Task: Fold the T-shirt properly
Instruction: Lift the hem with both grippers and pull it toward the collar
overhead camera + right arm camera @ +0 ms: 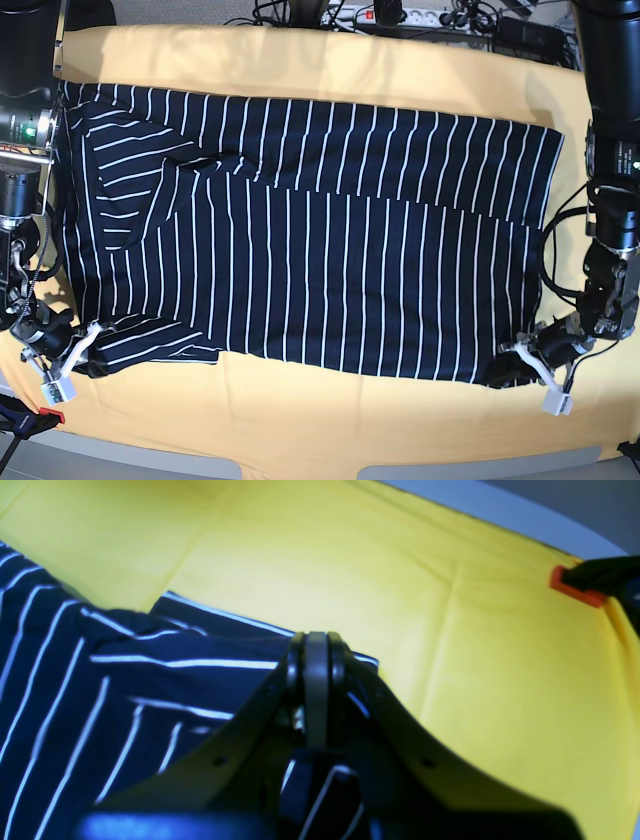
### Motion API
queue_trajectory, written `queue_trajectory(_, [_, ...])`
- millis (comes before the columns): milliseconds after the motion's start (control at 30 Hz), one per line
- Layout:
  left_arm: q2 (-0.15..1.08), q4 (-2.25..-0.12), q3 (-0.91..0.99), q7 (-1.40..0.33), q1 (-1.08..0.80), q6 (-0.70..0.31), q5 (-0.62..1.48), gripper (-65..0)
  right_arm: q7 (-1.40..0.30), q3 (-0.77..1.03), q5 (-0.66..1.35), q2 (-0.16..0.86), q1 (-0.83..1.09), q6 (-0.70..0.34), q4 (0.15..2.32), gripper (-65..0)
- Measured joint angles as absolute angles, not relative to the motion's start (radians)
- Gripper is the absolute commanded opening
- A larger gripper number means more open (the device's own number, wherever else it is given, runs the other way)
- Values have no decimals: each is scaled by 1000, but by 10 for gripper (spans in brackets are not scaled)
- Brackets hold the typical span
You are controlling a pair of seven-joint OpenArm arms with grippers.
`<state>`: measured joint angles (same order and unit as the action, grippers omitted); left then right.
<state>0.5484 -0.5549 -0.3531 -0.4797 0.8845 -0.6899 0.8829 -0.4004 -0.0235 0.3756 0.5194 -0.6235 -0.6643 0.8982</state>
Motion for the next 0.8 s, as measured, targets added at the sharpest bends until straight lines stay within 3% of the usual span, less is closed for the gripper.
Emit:
queue_trajectory(433, [548, -555, -353, -480, 879, -690, 883, -650, -346, -30, 358, 517, -625, -620, 898, -650])
queue_trajectory(800, [549, -555, -353, -480, 878, -690, 894, -650, -299, -32, 242, 474, -626, -498, 899, -650])
